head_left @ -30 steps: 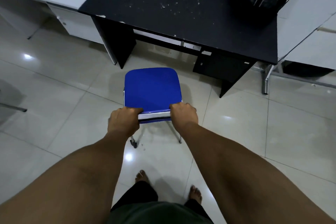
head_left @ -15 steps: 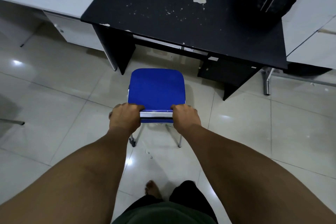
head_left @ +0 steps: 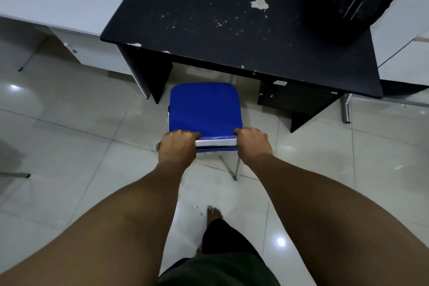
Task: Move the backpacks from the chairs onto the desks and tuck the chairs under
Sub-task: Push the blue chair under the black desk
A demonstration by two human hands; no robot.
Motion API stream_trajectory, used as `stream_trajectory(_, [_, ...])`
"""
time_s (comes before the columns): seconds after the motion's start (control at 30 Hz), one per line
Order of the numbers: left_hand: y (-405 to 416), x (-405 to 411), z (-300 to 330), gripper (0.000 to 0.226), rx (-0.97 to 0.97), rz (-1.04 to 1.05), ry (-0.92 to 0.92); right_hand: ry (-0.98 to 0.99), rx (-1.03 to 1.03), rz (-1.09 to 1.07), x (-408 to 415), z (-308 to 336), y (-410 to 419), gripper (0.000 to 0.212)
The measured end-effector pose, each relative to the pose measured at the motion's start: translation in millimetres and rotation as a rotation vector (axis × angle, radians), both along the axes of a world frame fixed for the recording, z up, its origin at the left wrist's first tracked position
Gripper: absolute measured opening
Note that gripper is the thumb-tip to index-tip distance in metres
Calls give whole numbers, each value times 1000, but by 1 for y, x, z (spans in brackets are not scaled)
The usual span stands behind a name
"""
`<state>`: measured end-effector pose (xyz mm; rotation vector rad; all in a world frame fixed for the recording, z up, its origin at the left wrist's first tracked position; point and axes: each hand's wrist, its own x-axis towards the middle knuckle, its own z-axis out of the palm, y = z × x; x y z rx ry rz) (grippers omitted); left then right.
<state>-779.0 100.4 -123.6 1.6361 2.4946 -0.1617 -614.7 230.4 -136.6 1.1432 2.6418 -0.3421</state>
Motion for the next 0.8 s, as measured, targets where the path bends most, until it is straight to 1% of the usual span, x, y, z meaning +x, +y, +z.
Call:
stream_trajectory(0.1, [24,-24,-2,28,2,14,0,-2,12,-18,-28,2,21,29])
stream_trajectory(0.27, [59,-67,-6,24,11,-33,-26,-27,12,-52,-66,4,54,23])
stream_trajectory(0.53, [88,-135,-16,18,62,-178,-36,-31,27,-126,-115,0,71,32])
stream_trajectory(0.67, [110,-173,-17,19,68,-230,-33,-12,54,-193,-147,0,79,31])
stream_trajectory(0.8, [132,-194,-19,20,66,-253,-35,-24,70,-231,-166,2,95,28])
